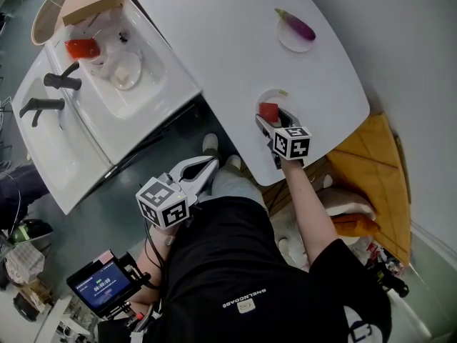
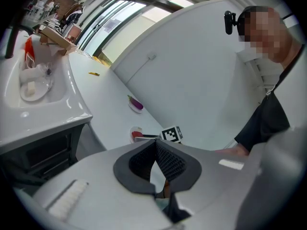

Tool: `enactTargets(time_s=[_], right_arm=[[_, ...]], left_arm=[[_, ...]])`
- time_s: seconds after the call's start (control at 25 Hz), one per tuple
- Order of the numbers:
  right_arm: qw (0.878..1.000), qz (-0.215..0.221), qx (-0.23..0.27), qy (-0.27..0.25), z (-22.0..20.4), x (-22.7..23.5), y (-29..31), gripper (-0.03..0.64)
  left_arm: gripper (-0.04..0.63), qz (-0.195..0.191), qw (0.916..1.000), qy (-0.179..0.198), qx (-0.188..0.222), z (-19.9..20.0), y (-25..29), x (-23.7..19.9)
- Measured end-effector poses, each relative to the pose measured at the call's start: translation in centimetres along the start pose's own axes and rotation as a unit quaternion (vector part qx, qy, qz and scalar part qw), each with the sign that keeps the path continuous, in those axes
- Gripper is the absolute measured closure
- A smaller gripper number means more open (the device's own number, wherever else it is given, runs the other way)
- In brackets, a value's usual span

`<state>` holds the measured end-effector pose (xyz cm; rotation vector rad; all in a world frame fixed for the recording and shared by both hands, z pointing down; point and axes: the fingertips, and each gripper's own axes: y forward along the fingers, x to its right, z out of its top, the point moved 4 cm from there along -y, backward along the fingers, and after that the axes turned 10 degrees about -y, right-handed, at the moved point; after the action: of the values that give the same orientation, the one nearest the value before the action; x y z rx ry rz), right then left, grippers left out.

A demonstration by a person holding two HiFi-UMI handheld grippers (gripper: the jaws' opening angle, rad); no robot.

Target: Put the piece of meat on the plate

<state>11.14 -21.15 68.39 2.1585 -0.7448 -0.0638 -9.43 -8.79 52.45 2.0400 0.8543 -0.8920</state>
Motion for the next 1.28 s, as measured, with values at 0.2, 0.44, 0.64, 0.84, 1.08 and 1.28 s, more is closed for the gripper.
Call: enactTargets(time_s=[0.2, 0.44, 0.64, 0.84, 1.08, 1.28], right_arm=[[1.000, -0.006, -0.009, -0.014, -0.4, 0.1, 0.5, 0.291], [0.999, -0.013, -0.019, -0.040, -0.2, -0.2, 0.7, 0.290], [0.998, -0.020, -0.023, -0.053, -0.2, -0.6, 0.9, 0.287], [0.998, -0.023, -0.024, -0.058, -0.2, -0.7, 1.0, 0.279], [0.998, -0.016, -0.021, -0.059, -0.1, -1.1, 1.1, 0.219], [0.998, -0.019, -0.014, -0.057, 0.1, -1.0, 0.5, 0.201]], left_arm=[[0.580, 0.007, 1.0000, -0.005, 0.001, -0.2, -0.4, -0.5], [0.580, 0.010, 0.9999, -0.009, -0.004, -0.5, -0.4, -0.6], [0.578, 0.008, 0.9999, -0.011, -0.008, -0.8, -0.5, -0.6], [0.580, 0.009, 0.9999, -0.010, -0.010, -1.0, -0.5, -0.7], [0.579, 0.009, 0.9998, -0.010, -0.013, -1.1, -0.6, -0.8], [0.580, 0.008, 0.9998, -0.009, -0.016, -1.3, -0.5, -0.8]])
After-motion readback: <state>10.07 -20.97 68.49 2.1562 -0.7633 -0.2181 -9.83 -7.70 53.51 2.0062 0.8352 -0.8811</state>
